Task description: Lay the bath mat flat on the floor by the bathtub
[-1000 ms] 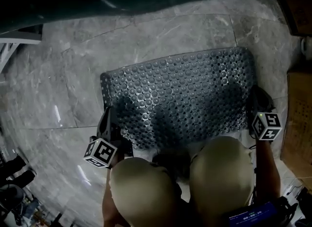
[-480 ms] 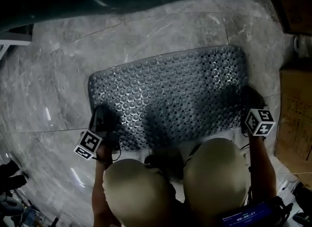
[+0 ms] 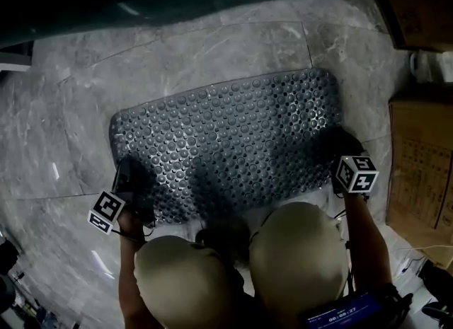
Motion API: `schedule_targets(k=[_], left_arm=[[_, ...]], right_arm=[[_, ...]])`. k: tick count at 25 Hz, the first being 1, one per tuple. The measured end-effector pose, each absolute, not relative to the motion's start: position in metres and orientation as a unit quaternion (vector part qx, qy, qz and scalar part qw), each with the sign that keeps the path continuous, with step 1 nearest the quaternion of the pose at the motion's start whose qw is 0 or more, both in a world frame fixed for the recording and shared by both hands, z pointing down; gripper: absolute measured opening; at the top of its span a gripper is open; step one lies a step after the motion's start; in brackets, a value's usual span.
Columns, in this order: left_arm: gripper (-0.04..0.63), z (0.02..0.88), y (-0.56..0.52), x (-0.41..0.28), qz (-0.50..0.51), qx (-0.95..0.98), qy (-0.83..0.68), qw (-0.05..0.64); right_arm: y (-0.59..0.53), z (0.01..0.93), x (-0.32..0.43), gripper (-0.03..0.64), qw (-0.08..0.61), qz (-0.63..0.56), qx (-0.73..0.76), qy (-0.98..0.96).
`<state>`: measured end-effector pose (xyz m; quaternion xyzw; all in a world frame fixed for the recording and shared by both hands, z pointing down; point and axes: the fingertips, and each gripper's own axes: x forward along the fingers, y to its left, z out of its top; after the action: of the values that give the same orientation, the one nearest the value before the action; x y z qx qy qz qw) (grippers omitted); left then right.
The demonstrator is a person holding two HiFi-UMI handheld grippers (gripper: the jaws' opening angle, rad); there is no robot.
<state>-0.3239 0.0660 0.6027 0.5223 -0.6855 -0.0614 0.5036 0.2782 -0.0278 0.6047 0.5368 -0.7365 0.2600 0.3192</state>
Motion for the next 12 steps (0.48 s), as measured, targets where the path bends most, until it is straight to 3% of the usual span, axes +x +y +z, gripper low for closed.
schedule_targets(k=[12], left_arm=[[0.044,0.616,0.069,-0.332,-0.064,0.494,-0.689,0.525]], right_arm=[[-0.025,0.618,0.284,0.026,0.289,0.288,0.532,-0.743]])
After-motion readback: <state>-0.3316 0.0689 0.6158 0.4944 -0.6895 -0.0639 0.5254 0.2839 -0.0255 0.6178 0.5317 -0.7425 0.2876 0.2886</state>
